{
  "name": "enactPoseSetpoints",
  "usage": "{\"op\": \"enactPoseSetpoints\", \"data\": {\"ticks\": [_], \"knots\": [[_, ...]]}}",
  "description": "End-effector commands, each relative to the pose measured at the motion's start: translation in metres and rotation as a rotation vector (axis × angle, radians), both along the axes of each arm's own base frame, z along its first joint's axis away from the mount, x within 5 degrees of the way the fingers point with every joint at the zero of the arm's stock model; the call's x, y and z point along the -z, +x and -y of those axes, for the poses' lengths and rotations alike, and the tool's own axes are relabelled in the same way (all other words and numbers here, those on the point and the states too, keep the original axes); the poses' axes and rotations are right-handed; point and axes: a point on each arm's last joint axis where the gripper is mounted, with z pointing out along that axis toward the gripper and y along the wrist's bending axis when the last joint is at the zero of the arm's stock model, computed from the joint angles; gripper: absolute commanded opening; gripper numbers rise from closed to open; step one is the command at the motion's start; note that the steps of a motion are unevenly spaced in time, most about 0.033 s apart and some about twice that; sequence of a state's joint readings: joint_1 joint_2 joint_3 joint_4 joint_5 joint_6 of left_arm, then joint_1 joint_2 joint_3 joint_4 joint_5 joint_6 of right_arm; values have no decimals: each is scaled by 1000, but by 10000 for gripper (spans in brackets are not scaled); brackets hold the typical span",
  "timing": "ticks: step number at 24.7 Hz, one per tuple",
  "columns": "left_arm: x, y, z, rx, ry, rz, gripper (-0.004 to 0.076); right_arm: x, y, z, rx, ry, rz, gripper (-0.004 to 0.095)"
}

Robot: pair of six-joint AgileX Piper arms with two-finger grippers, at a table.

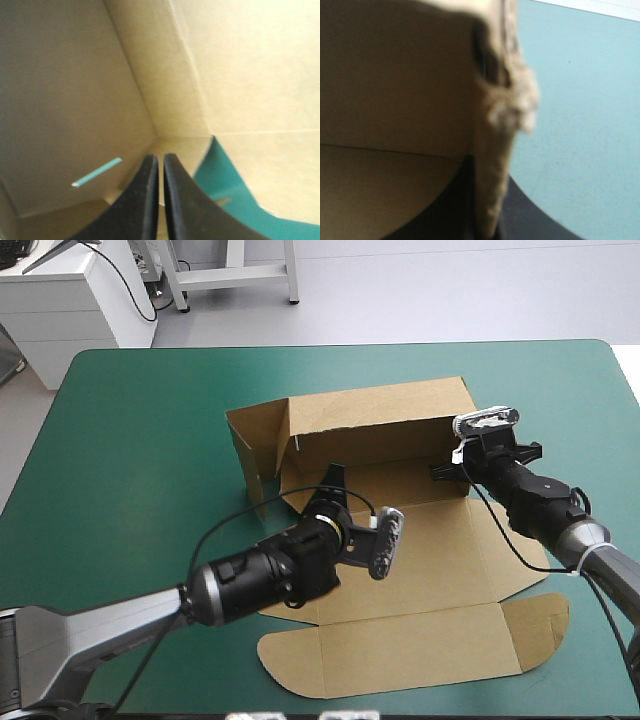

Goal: Fold the box

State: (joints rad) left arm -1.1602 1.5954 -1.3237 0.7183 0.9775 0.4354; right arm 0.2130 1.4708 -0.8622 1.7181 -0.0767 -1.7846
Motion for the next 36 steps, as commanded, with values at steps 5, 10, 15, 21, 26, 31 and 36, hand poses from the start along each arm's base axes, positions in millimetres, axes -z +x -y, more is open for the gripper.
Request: {"op": "enactPoseSetpoints", "data": {"ticks": [5,10,15,21,26,31,36], "knots": [[-91,34,-67,-116,-304,-217,15,-16,-2,1,1,9,51,-19],[-121,95,-161,-453,-683,-303,14,-16,-2,1,1,9,51,-20],[-132,113,-255,-613,-1093,-464,-8,-16,-2,-3,-74,-34,63,-21],[-127,109,-299,-748,-1178,-503,-8,-3,3,-17,-234,-33,30,-21],[-99,112,-302,-803,-1172,-571,-8,10,7,-22,-293,-33,-22,-21],[-80,117,-304,-843,-1183,-564,-8,2,10,-22,-348,7,-57,-21],[-78,117,-304,-845,-1191,-573,-8,-19,20,-7,-355,70,-126,-21]]}}
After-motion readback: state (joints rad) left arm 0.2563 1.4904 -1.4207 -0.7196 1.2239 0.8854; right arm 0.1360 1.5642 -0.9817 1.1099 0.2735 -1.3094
